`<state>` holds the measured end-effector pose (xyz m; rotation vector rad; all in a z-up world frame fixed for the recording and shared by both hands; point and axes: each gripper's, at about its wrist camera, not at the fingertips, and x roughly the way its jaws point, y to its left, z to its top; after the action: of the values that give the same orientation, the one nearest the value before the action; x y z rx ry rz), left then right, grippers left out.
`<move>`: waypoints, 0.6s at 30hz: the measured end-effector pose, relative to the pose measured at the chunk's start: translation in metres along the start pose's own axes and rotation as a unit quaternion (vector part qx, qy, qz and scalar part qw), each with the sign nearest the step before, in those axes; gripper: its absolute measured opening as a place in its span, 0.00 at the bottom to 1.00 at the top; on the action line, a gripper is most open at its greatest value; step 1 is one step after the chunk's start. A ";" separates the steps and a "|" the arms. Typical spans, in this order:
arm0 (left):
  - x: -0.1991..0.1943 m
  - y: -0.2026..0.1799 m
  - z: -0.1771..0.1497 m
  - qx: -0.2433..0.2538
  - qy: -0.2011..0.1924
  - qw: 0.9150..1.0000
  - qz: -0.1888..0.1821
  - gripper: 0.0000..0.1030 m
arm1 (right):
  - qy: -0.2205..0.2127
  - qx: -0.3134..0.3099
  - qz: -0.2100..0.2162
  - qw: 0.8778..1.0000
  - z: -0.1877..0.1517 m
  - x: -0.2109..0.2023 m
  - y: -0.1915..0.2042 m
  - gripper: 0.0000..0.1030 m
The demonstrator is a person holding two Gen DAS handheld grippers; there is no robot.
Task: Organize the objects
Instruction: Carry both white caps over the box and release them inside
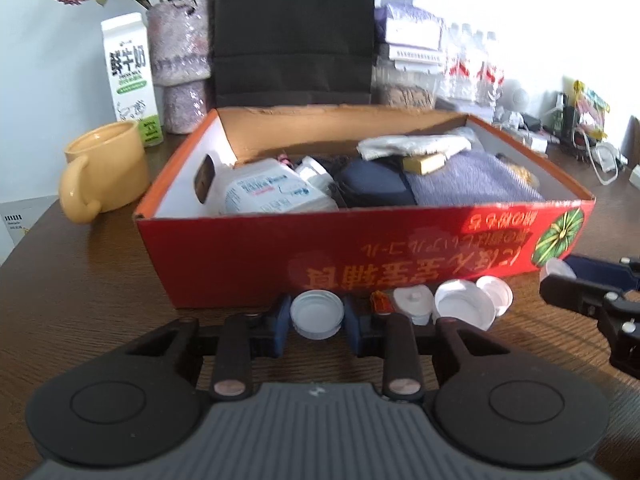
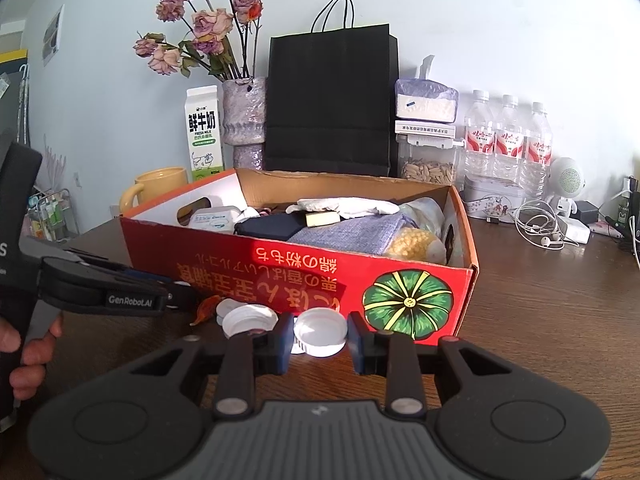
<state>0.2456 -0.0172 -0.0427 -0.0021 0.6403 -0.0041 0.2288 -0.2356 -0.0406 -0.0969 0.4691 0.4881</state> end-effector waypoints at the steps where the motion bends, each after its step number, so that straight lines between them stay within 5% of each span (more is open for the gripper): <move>1: -0.002 0.000 0.000 -0.002 -0.005 1.000 0.001 0.29 | -0.001 -0.001 0.000 1.000 0.000 0.000 0.000 0.26; 18: -0.045 -0.004 0.008 -0.012 -0.069 0.998 -0.011 0.29 | -0.031 -0.014 0.006 0.999 0.008 -0.013 0.011 0.26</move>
<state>0.2142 -0.0210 -0.0088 -0.0312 0.5025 -0.0169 0.2170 -0.2296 -0.0275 -0.1066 0.4015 0.5074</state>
